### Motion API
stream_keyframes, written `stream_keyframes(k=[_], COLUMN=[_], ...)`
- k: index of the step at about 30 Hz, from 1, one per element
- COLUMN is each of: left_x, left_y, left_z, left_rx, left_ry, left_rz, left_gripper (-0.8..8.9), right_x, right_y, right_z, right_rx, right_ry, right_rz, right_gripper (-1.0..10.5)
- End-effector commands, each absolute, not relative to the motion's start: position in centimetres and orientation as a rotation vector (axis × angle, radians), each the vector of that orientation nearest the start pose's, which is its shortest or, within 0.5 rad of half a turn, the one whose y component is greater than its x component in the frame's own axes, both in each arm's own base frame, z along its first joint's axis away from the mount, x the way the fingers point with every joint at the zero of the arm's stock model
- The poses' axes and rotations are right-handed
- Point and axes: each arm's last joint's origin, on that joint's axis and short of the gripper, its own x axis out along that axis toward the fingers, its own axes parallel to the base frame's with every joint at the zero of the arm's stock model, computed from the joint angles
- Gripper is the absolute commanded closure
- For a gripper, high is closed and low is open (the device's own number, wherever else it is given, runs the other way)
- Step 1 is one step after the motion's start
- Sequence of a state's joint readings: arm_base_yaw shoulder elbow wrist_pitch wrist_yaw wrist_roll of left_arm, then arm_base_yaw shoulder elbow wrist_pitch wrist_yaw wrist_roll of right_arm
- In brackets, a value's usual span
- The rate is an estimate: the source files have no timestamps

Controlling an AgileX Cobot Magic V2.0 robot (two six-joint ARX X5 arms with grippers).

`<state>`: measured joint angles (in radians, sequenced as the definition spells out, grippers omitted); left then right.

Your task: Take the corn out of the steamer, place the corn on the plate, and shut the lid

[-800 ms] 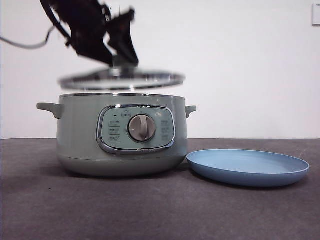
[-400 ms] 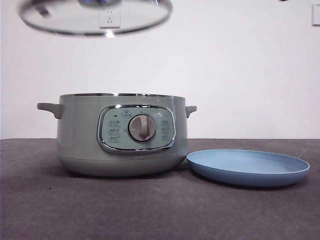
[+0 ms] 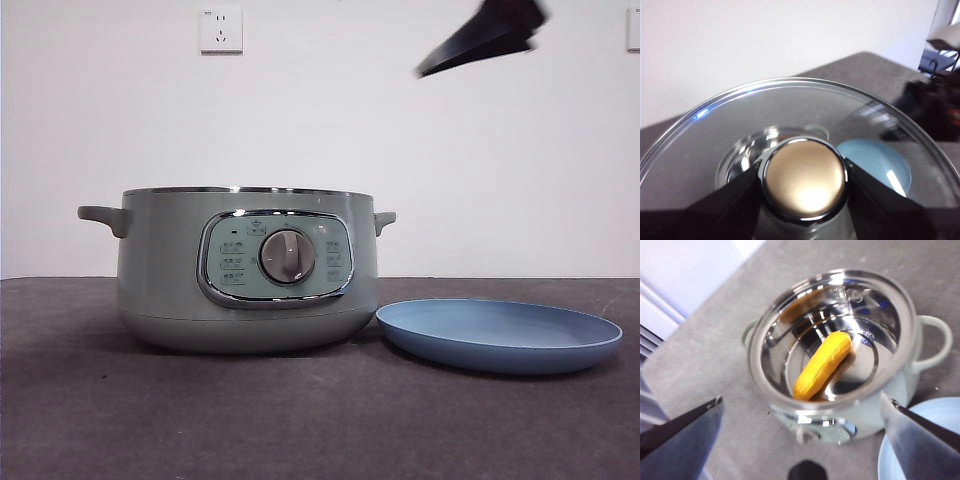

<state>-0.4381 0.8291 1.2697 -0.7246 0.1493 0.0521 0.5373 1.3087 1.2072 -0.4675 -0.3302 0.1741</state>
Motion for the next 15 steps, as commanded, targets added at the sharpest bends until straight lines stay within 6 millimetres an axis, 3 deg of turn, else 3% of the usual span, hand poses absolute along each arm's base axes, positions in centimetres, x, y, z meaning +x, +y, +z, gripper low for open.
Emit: stream_keyframes(k=[1, 9, 15], left_x=[10.0, 7.2, 6.6], left_y=[-5.1, -3.8, -3.5], left_z=[43.6, 43.3, 43.1], left_rx=[0.086, 0.088, 0.092], left_ry=[0.232, 0.24, 0.261], left_rz=[-0.575, -0.57, -0.563], left_gripper=[8.22, 8.22, 8.22], right_x=[25.6, 30.7, 34.5], right_y=[18.2, 25.3, 29.1], right_z=[34.0, 32.8, 29.9], right_rx=[0.078, -0.023, -0.075], right_ry=[0.67, 0.793, 0.85], right_rz=[0.78, 0.711, 0.648], right_gripper=[3.2, 3.2, 3.6])
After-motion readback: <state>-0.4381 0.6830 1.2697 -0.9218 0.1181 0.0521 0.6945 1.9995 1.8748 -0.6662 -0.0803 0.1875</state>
